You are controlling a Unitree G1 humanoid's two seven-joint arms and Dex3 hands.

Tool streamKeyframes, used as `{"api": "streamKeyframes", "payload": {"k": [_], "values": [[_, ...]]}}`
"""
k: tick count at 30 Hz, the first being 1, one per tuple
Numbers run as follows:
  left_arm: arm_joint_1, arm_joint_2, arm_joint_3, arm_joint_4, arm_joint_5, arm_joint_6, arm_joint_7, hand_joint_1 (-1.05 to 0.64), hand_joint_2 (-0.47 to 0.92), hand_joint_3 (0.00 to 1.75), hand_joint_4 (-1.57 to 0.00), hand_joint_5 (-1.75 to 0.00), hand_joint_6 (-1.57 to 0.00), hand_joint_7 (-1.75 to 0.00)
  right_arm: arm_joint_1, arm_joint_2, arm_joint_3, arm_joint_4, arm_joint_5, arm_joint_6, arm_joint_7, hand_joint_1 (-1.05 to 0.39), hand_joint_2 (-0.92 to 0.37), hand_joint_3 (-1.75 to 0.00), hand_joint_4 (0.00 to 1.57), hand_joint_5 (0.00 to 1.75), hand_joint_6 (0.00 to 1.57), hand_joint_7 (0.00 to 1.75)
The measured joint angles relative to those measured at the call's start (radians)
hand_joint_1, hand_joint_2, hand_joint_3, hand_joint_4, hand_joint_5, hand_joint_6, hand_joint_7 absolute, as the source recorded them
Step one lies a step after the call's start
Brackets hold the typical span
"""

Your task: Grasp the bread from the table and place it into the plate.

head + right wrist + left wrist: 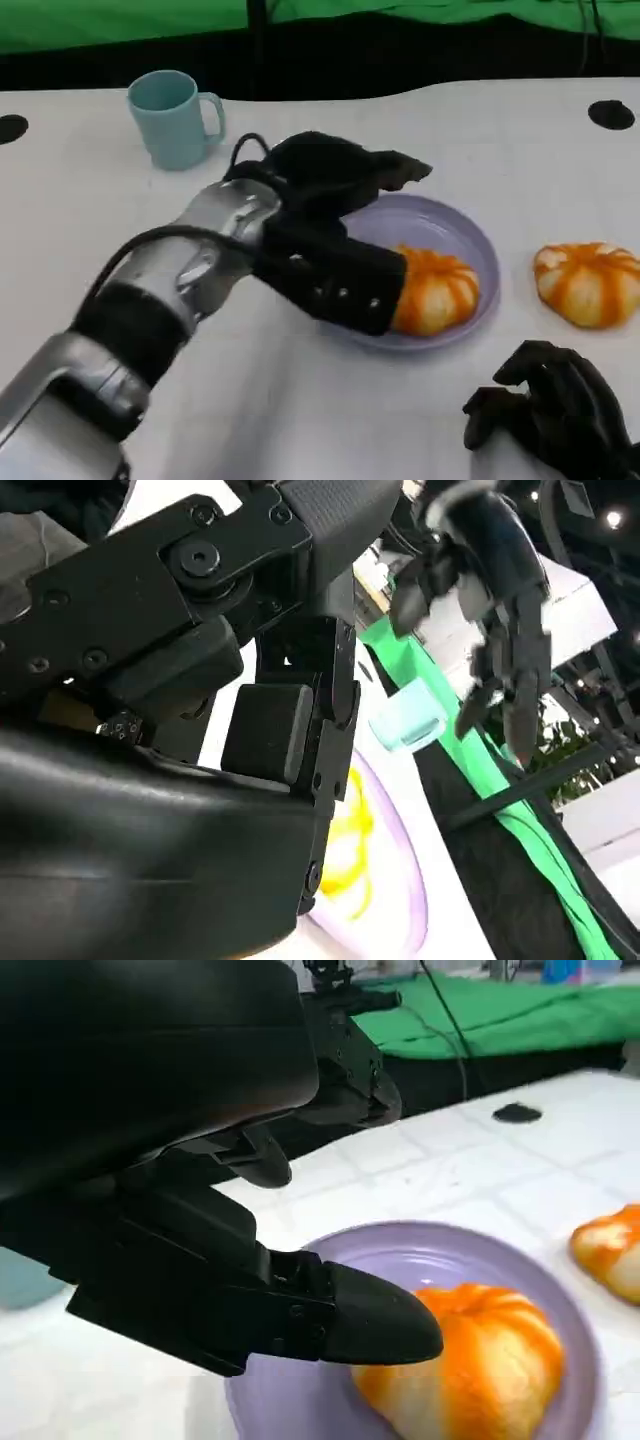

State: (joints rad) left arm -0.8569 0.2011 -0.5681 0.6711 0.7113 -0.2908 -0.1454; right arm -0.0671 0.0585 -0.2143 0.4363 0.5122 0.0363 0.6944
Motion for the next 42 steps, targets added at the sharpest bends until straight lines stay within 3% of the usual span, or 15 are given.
{"api": "streamKeyframes", "payload": {"k": [7,8,16,17,19,21,22,24,27,30,33,42], "values": [[0.166,0.072,0.13,-0.099,-0.137,-0.158,0.059,-0.88,0.92,0.31,-0.42,-0.44,-0.37,-0.05,-0.002,-0.002,-0.001,0.003,0.001,-0.001,0.001,-1.05,-0.77,-0.01,1.56,0.74,1.57,0.34],[0.178,0.077,0.138,-0.1,-0.139,-0.172,0.068,-0.84,0.92,0.29,-0.47,-0.46,-0.44,-0.08,-0.002,-0.002,-0.001,0.003,0.001,-0.001,0.001,-1.05,-0.77,-0.01,1.56,0.74,1.57,0.34],[0.329,0.059,0.265,-0.081,-0.369,-0.355,0.082,-0.72,0.92,0.27,-0.66,-0.51,-0.63,-0.13,-0.005,-0.006,-0.002,0.007,0.001,-0.001,0.001,-1.05,-0.76,0.0,1.56,0.74,1.57,0.35],[0.343,0.053,0.274,-0.071,-0.391,-0.373,0.08,-0.65,0.92,0.26,-0.76,-0.61,-0.74,-0.16,-0.005,-0.007,-0.002,0.008,0.001,-0.001,0.002,-1.05,-0.77,0.0,1.56,0.74,1.57,0.34],[0.381,0.026,0.307,-0.041,-0.497,-0.424,0.04,-0.6,0.92,0.26,-0.79,-0.84,-0.85,-0.16,-0.007,-0.008,-0.002,0.011,0.002,-0.001,0.005,-1.05,-0.77,0.0,1.55,0.74,1.57,0.34],[0.429,-0.021,0.341,-0.013,-0.631,-0.475,-0.026,-0.59,0.92,0.28,-0.76,-1.02,-0.93,-0.17,-0.008,-0.009,-0.003,0.02,0.002,-0.001,0.007,-1.05,-0.77,0.0,1.56,0.74,1.57,0.33],[0.451,-0.041,0.353,-0.004,-0.686,-0.488,-0.063,-0.61,0.92,0.29,-0.74,-1.22,-0.96,-0.19,-0.008,-0.009,-0.003,0.022,0.002,-0.001,0.007,-1.04,-0.77,0.0,1.55,0.74,1.57,0.33],[0.496,-0.083,0.386,0.002,-0.805,-0.487,-0.146,-0.63,0.92,0.31,-0.69,-1.42,-0.97,-0.24,-0.008,-0.009,-0.003,0.022,0.002,-0.001,0.007,-1.04,-0.77,0.0,1.55,0.74,1.56,0.33],[0.552,-0.118,0.429,-0.018,-0.901,-0.46,-0.211,-0.65,0.92,0.34,-0.65,-1.5,-0.97,-0.29,-0.008,-0.009,-0.003,0.021,0.002,-0.001,0.008,-1.03,-0.78,0.0,1.54,0.74,1.56,0.32],[0.59,-0.137,0.464,-0.044,-0.961,-0.43,-0.262,-0.68,0.92,0.35,-0.58,-1.67,-0.69,-0.99,-0.008,-0.009,-0.003,0.021,0.002,-0.001,0.009,-1.04,-0.77,0.0,1.55,0.75,1.57,0.32],[0.636,-0.169,0.501,-0.097,-1.059,-0.371,-0.328,-0.71,0.92,0.34,-0.62,-1.73,-0.62,-1.25,-0.008,-0.009,-0.003,0.021,0.003,-0.001,0.009,-1.05,-0.76,0.0,1.55,0.74,1.57,0.32],[0.778,-0.217,0.563,-0.246,-1.203,-0.122,-0.409,-0.74,0.92,0.27,-0.79,-1.75,-0.6,-1.56,-0.008,-0.008,-0.003,0.02,0.004,0.0,0.009,-1.04,-0.75,0.0,1.56,0.74,1.57,0.32]]}}
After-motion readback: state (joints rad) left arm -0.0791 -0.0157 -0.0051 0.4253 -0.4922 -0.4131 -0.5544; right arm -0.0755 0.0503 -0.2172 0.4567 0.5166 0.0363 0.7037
